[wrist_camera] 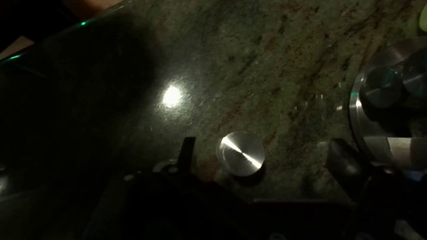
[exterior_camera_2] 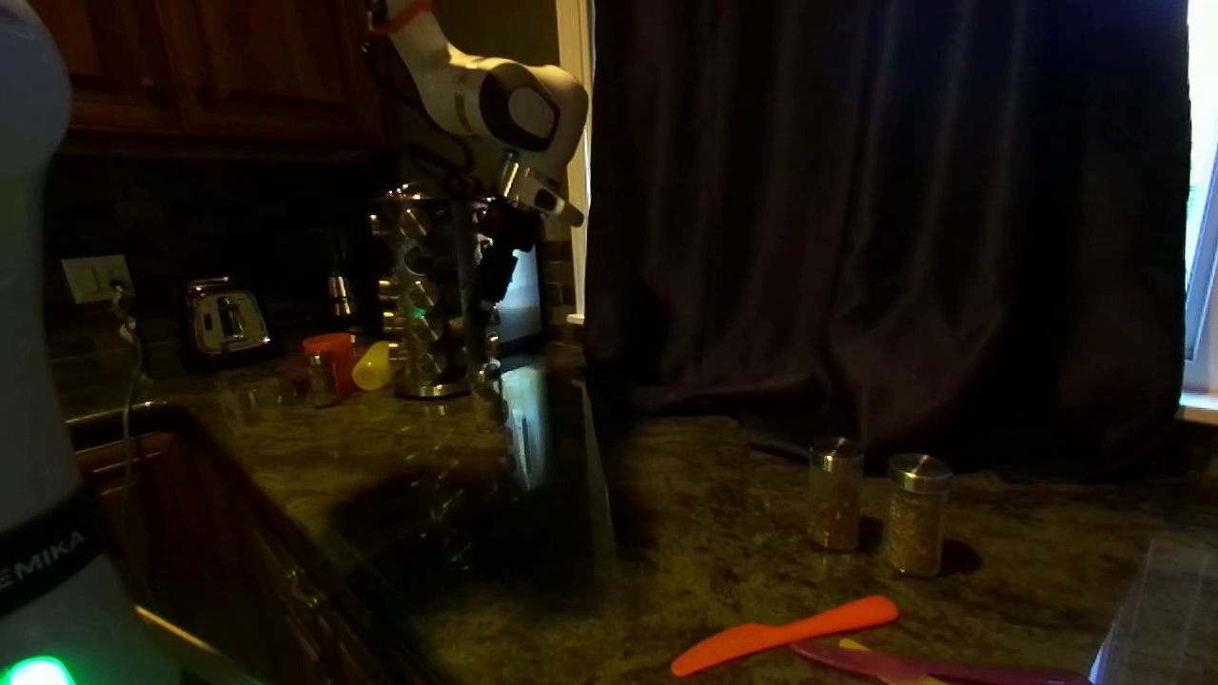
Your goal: Remove one bottle from the rack
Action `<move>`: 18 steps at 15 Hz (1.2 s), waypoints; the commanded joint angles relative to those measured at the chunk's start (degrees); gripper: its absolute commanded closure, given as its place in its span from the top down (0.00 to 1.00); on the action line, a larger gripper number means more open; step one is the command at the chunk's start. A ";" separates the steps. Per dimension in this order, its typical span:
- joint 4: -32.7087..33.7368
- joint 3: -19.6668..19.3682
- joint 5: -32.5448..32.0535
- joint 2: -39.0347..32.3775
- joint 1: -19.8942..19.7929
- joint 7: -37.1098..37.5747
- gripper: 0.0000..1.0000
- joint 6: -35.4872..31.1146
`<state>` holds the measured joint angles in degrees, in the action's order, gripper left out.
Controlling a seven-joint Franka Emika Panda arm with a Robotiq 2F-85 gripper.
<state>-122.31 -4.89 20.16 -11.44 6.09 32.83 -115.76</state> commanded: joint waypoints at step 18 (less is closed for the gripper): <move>-7.25 11.43 -26.92 25.31 -1.49 5.00 1.00 -8.49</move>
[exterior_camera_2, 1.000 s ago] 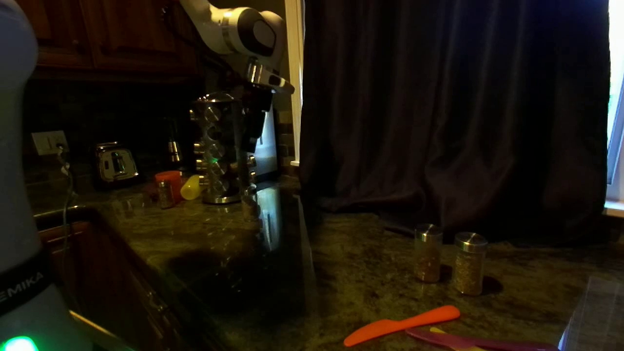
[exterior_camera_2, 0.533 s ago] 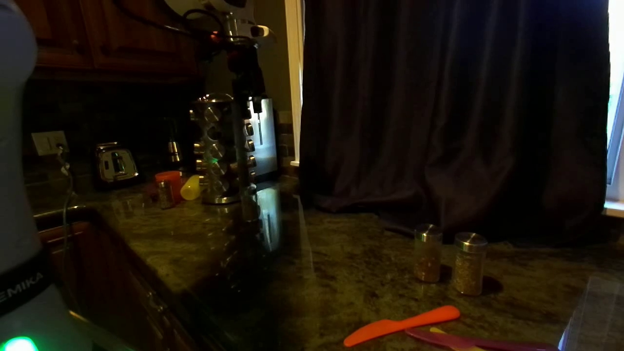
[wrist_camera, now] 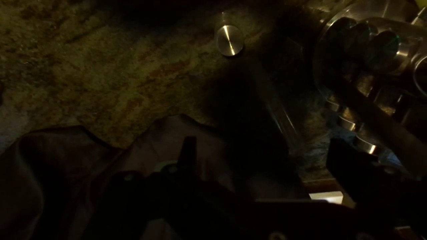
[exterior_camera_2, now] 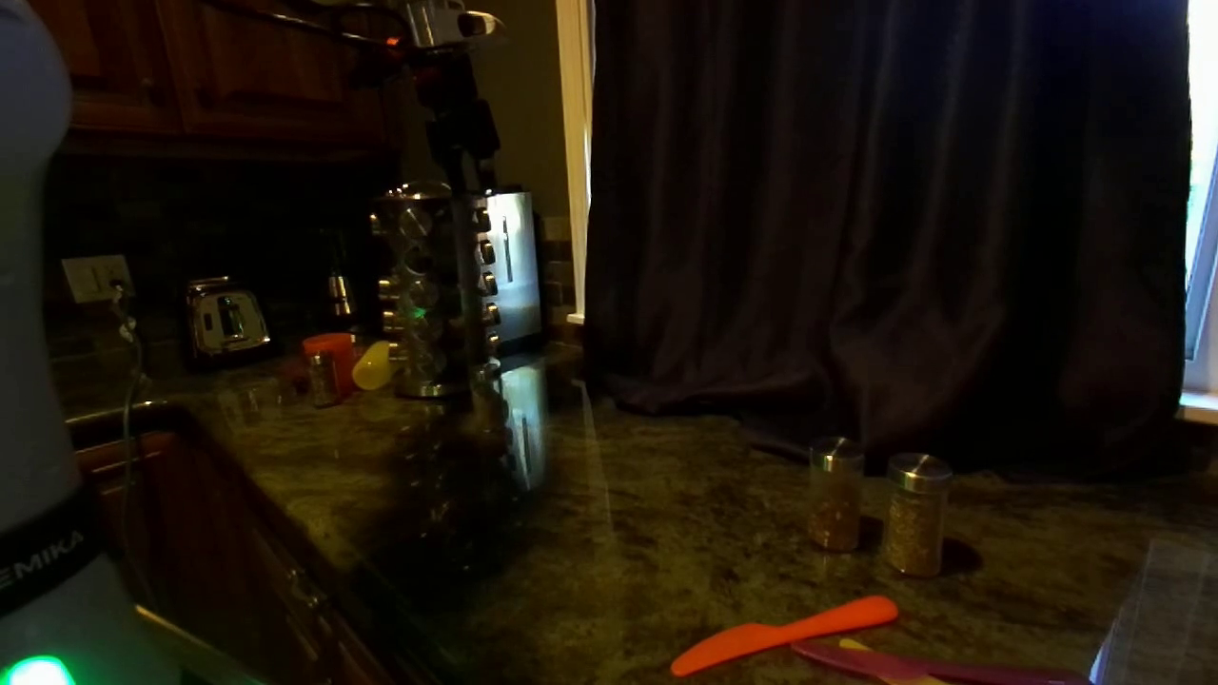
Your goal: Remove one bottle from the rack
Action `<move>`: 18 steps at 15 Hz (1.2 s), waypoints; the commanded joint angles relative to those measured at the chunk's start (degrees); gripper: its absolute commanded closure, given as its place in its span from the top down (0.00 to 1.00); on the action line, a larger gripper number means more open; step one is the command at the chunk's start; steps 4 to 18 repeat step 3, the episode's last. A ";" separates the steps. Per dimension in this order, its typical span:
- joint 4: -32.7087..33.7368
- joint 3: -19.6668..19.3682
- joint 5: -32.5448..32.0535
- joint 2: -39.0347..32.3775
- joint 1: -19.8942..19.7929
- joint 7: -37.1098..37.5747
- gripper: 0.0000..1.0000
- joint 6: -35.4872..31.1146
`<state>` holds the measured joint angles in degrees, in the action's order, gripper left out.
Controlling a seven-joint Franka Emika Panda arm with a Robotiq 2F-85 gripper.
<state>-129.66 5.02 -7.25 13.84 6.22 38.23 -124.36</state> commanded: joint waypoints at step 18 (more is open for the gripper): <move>0.03 1.51 0.49 0.03 -1.63 -0.42 1.00 0.09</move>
